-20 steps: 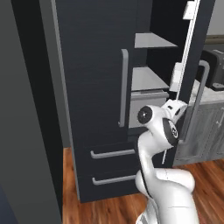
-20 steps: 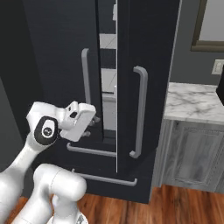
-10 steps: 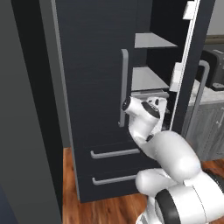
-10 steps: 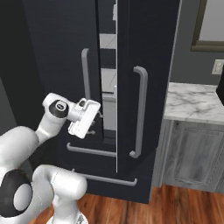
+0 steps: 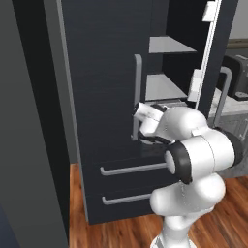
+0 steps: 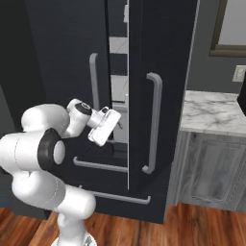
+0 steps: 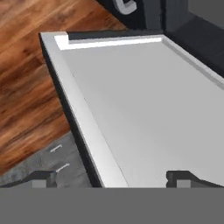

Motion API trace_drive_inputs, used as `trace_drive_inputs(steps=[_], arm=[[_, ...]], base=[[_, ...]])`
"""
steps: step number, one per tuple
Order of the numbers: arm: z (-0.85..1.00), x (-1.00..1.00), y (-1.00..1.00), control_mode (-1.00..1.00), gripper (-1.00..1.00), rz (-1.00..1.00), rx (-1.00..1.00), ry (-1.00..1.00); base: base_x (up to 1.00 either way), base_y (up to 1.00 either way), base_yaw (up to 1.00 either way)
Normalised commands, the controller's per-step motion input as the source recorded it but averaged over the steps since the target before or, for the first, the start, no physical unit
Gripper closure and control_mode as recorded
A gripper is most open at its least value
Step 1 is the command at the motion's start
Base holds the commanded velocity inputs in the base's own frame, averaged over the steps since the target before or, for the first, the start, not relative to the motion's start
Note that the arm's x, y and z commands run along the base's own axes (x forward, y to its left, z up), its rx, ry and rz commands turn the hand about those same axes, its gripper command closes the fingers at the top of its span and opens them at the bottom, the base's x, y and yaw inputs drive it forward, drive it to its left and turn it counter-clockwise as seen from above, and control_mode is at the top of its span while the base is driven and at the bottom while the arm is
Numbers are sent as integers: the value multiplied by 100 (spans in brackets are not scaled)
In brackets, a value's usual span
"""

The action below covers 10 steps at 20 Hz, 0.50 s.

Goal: Place one of the steaks on the plate and the other in the bowl. Then place the bowl in the fridge.

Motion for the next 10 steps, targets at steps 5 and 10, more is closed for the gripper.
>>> trace_drive_inputs(steps=[5,10], arm=[[-8,46,-50,-100,-100,19,-6,26],[-26,5,-61,-100,-100,6,-8,44]], base=[[0,0,0],[0,0,0]])
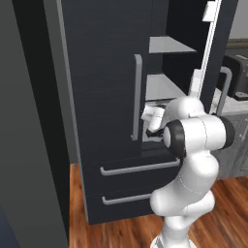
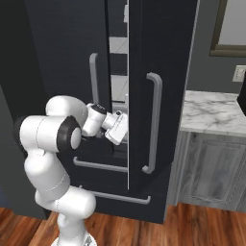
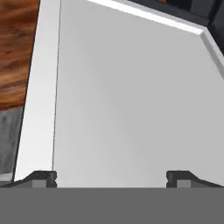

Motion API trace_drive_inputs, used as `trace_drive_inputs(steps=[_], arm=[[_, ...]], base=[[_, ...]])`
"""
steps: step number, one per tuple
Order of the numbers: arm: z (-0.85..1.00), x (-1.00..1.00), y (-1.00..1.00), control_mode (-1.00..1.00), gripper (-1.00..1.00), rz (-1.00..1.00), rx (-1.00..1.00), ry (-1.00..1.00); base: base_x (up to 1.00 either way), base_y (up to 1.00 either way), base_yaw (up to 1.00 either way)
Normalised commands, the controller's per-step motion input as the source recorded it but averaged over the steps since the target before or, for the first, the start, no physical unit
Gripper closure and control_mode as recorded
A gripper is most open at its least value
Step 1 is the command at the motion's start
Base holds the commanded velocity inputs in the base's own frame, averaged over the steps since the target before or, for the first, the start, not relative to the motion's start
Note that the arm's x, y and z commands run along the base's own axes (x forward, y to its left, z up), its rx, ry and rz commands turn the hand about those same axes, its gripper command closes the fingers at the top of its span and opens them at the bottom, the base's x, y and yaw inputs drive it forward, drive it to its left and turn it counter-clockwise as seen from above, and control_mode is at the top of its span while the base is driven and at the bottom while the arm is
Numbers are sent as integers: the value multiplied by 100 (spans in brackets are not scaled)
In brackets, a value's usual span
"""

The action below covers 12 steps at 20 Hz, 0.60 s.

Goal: Place one of the steaks on the plate and the other in the bowl. Then place the bowl in the fridge.

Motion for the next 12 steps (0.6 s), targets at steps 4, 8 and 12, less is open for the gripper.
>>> trace_drive_inputs(steps=[4,8,12], arm=[[-2,-18,-63,-100,-100,2,-14,44],[0,-59,-99,-100,-100,0,-2,27],[0,-78,-100,-100,-100,2,1,12]], base=[[0,0,0],[0,0,0],[0,0,0]])
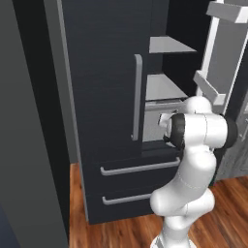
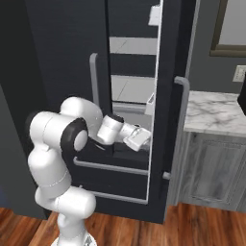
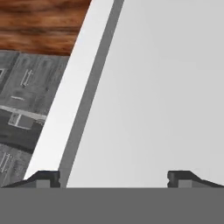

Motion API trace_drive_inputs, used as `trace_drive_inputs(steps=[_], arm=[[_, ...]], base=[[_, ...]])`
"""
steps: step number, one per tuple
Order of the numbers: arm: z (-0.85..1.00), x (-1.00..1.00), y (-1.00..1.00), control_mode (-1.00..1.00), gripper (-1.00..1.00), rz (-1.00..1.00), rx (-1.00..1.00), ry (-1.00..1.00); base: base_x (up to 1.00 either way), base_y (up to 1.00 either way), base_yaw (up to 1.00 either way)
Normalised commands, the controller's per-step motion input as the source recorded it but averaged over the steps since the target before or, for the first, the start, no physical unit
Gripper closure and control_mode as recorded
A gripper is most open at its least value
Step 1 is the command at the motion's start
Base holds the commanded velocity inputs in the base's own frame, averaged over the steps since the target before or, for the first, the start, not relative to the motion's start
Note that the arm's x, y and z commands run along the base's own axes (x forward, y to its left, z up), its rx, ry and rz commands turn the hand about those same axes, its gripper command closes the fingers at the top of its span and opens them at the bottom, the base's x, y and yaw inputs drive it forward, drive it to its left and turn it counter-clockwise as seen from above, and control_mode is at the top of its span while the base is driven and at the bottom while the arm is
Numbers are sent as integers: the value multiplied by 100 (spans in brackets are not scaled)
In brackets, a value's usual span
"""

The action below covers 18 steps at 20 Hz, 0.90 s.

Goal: Place one of the steaks on the plate and the other in the bowl. Then place the bowl in the fridge.

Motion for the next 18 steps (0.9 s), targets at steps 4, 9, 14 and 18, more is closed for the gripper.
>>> trace_drive_inputs(steps=[4,9,14,18], arm=[[10,-49,-100,-100,-100,6,9,0],[5,-6,-14,-100,-100,9,10,0],[26,3,100,-100,-100,-10,2,-11],[-1,33,86,-100,-100,-39,33,-19]], base=[[0,0,0],[0,0,0],[0,0,0],[0,0,0]])
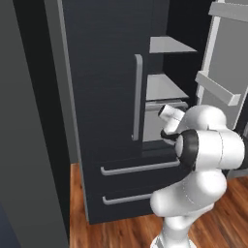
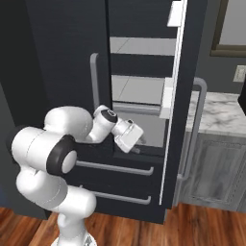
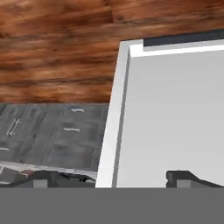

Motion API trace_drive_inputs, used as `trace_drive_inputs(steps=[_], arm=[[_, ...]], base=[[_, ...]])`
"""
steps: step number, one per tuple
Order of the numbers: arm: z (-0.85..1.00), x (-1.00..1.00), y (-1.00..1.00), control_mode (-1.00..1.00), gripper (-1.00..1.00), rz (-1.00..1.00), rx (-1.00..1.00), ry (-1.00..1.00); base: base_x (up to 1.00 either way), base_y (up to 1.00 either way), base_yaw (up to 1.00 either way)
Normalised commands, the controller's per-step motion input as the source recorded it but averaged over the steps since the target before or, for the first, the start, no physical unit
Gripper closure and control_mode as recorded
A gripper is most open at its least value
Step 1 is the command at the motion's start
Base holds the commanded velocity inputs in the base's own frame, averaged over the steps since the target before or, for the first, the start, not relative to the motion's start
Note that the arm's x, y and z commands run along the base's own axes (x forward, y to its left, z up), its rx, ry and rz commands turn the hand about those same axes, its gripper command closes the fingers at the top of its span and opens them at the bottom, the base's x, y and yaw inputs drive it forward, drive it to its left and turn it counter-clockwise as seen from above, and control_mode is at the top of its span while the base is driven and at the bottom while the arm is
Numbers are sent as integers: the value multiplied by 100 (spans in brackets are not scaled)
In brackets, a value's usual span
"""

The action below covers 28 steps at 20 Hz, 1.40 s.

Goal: Place one of the steaks on the plate and the other in the bowl. Then place the bowl in the fridge.

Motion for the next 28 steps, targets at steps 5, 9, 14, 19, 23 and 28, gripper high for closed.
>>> trace_drive_inputs(steps=[5,9,14,19,23,28], arm=[[-19,30,13,-100,-100,-63,56,-28],[-44,30,30,-100,-100,-67,40,-33],[-25,2,74,-100,-100,-58,21,-55],[-18,-2,100,-100,-100,-54,-2,-56],[27,5,94,-100,-100,-49,-28,-43],[63,0,72,-100,-100,-56,-17,-32]], base=[[0,0,0],[0,0,0],[0,0,0],[0,0,0],[0,0,0],[0,0,0]])
